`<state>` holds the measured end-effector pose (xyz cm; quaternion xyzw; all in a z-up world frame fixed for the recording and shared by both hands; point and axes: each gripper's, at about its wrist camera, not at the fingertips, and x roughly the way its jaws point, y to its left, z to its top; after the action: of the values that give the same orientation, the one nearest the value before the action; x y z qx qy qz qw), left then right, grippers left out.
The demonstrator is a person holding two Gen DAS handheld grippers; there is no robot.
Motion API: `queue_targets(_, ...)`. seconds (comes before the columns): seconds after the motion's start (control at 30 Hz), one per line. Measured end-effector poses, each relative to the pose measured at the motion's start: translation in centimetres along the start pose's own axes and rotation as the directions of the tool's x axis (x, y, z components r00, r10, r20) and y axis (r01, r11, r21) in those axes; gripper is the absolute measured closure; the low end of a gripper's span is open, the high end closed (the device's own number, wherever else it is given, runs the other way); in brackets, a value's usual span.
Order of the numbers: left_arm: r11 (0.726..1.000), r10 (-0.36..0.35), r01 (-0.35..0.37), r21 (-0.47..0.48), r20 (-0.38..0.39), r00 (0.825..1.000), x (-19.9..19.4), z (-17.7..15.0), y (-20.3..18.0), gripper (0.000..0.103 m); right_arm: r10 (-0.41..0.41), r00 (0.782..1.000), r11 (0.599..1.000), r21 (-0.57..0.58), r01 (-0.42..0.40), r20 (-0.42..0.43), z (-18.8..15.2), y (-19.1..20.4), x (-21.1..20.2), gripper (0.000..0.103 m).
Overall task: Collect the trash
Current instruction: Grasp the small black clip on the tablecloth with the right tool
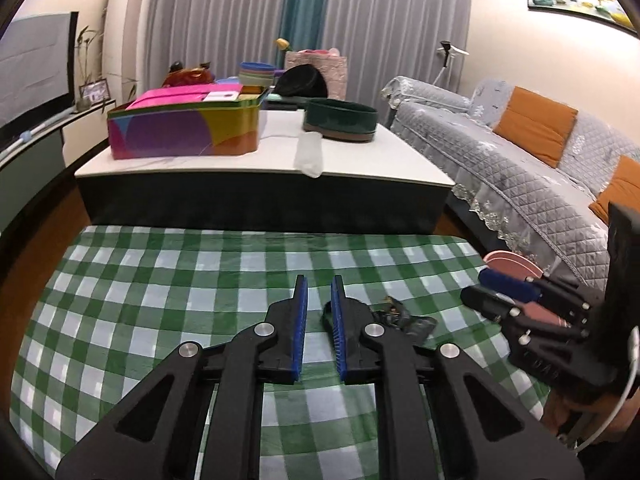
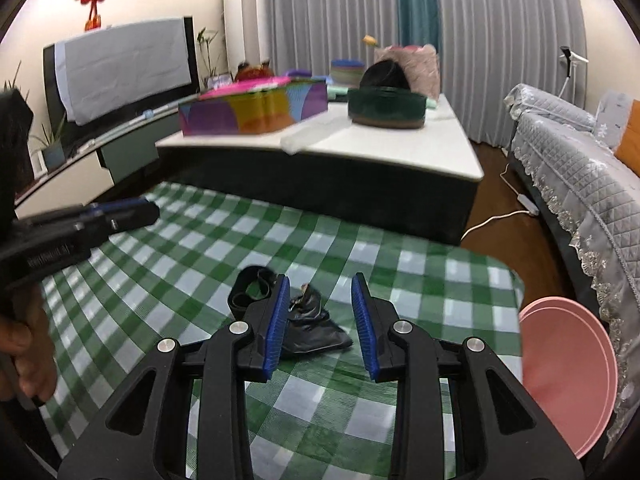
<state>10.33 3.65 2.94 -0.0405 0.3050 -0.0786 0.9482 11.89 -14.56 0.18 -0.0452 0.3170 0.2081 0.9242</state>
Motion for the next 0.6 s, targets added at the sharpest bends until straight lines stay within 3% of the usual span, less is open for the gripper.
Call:
queue_targets(0.47, 0.998, -0.015, 0.01, -0.063, -0.084, 0.996, 4.5, -1.7, 1.9, 0.091, 0.071, 0.987, 0.997, -0.032, -0.076, -0.143, -1.9, 2.0, 5.8, 0.069)
queue_targets(0.57, 0.997, -0.036, 0.03, -0.065, -0.1, 0.994, 5.3, -2.0, 1.6, 0.091, 0.071, 0.98, 0.996, -0.04, -0.08, -0.187, -2.2, 2.0, 6.5, 0.08)
queue_targets(0.6, 0.997, -0.044, 0.037, -0.067, -0.107, 0.993, 5.7, -2.1, 1.5, 0.091, 0.067, 0.979, 0.996, -0.042, -0.076, -0.19, -2.3, 2.0, 6.5, 0.089)
